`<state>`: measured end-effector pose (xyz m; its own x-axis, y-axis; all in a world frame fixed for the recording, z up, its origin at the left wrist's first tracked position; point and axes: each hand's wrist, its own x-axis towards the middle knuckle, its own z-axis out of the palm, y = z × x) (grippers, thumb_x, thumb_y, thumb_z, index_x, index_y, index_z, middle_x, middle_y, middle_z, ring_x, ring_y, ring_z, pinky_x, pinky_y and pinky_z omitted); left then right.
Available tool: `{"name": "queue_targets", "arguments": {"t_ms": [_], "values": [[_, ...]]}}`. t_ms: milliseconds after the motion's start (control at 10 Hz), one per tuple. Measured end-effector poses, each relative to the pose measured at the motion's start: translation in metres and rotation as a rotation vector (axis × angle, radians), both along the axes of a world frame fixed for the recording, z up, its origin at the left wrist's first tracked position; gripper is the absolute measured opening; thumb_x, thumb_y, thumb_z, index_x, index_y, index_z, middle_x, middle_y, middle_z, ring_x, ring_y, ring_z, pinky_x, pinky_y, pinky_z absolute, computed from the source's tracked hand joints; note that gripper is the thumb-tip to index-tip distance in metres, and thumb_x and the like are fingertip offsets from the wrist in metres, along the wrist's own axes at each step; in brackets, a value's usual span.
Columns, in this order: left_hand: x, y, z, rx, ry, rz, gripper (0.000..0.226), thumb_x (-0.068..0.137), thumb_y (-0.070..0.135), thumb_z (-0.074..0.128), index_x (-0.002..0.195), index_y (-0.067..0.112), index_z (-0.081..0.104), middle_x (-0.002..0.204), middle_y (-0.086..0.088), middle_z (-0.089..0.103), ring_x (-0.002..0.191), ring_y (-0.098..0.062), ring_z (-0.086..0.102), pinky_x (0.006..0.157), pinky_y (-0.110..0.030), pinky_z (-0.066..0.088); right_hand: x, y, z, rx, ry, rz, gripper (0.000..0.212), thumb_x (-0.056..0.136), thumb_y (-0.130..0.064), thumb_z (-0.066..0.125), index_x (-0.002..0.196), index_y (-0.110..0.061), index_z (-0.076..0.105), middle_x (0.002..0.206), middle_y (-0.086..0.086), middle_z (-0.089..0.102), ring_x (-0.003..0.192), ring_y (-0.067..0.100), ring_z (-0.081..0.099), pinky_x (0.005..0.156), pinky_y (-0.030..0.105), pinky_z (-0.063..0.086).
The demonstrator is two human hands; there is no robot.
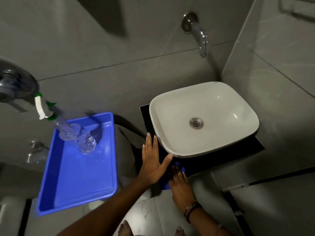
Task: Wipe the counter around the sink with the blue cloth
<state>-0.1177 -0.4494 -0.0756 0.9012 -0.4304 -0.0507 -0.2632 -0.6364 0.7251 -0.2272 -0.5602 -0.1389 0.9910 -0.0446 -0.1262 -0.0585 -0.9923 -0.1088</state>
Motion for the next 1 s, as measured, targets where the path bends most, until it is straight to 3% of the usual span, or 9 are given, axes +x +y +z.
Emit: {"name": "queue_targets", "arguments": {"t_ms": [100, 200, 300, 400, 600, 700, 800, 900, 1000], "values": [[-0.03, 0.053, -0.001, -0.281, 0.341, 0.279, 0.058, 0.097, 0.041, 0.055, 0.146, 0.015, 0.038, 0.163, -0.007, 0.022, 0.144, -0.014, 0.027, 0.119, -0.032, 0.023, 0.011, 0.013, 0.033, 0.499, 0.051, -0.29, 0.034, 0.064, -0.003, 0.068, 0.098, -0.008, 0.073, 0.1, 0.012, 0.074, 0.093, 0.03, 0.07, 0.084, 0.041, 0.056], [-0.032, 0.092, 0.002, -0.503, 0.534, 0.432, 0.022, 0.093, 0.018, 0.065, 0.115, 0.015, 0.064, 0.131, -0.018, 0.062, 0.112, -0.018, 0.058, 0.094, -0.023, 0.048, 0.03, 0.032, 0.061, 1.105, 0.114, -0.663, 0.023, 0.07, 0.001, 0.059, 0.092, 0.004, 0.067, 0.086, 0.02, 0.068, 0.079, 0.029, 0.063, 0.076, 0.045, 0.056], [-0.02, 0.156, 0.016, -0.665, 0.85, 0.423, 0.016, 0.083, 0.025, 0.072, 0.092, 0.012, 0.071, 0.092, -0.008, 0.074, 0.085, -0.016, 0.065, 0.075, -0.022, 0.05, 0.06, 0.073, 0.087, 1.772, 0.326, -0.797, 0.036, 0.067, 0.003, 0.051, 0.1, 0.002, 0.065, 0.093, 0.019, 0.069, 0.084, 0.032, 0.065, 0.069, 0.041, 0.056], [-0.008, 0.197, 0.02, -0.673, 0.994, 0.342, 0.026, 0.082, 0.026, 0.077, 0.101, 0.008, 0.074, 0.096, -0.007, 0.076, 0.087, -0.019, 0.068, 0.081, -0.033, 0.051, 0.083, 0.112, 0.102, 1.928, 0.417, -0.699, 0.048, 0.062, -0.002, 0.052, 0.107, -0.001, 0.065, 0.096, 0.017, 0.072, 0.083, 0.03, 0.07, 0.064, 0.039, 0.059], [0.027, 0.279, 0.007, -0.584, 0.776, 0.576, 0.013, 0.07, 0.008, 0.087, 0.069, 0.009, 0.074, 0.075, -0.007, 0.077, 0.067, -0.017, 0.071, 0.056, -0.021, 0.054, 0.136, 0.212, 0.078, 1.587, 0.493, -0.646, 0.022, 0.082, 0.002, 0.062, 0.104, 0.0, 0.066, 0.089, 0.017, 0.071, 0.079, 0.03, 0.068, 0.063, 0.042, 0.059], [0.049, 0.312, -0.023, -0.366, 0.696, 0.605, 0.049, 0.068, 0.008, 0.089, 0.04, 0.02, 0.051, 0.043, 0.012, 0.053, 0.045, -0.008, 0.05, 0.043, -0.017, 0.039, 0.155, 0.258, 0.051, 1.267, 0.524, -0.676, 0.026, 0.085, -0.006, 0.065, 0.108, 0.005, 0.062, 0.097, 0.015, 0.062, 0.087, 0.03, 0.058, 0.063, 0.044, 0.056], [0.049, 0.325, -0.042, -0.162, 0.683, 0.55, 0.046, 0.068, 0.018, 0.09, 0.046, 0.02, 0.05, 0.049, 0.008, 0.049, 0.051, -0.011, 0.048, 0.05, -0.022, 0.036, 0.153, 0.277, 0.038, 1.048, 0.496, -0.619, 0.027, 0.083, -0.012, 0.068, 0.102, 0.006, 0.062, 0.095, 0.016, 0.061, 0.086, 0.028, 0.058, 0.071, 0.048, 0.056], [0.07, 0.325, -0.046, 0.28, 0.513, 0.462, 0.045, 0.069, 0.048, 0.083, 0.089, 0.014, 0.061, 0.093, -0.004, 0.067, 0.088, -0.025, 0.065, 0.067, -0.03, 0.043, 0.173, 0.287, 0.044, 0.546, 0.385, -0.473, 0.04, 0.079, -0.023, 0.069, 0.109, 0.0, 0.058, 0.118, 0.021, 0.059, 0.105, 0.035, 0.061, 0.084, 0.041, 0.051], [0.109, 0.325, 0.009, 0.351, 0.218, 0.406, 0.055, 0.074, 0.059, 0.073, 0.102, 0.015, 0.058, 0.11, -0.007, 0.062, 0.101, -0.03, 0.063, 0.073, -0.034, 0.046, 0.202, 0.28, 0.096, 0.454, 0.172, -0.377, 0.04, 0.082, -0.028, 0.062, 0.115, -0.006, 0.055, 0.128, 0.017, 0.052, 0.114, 0.036, 0.056, 0.09, 0.041, 0.05]]}}
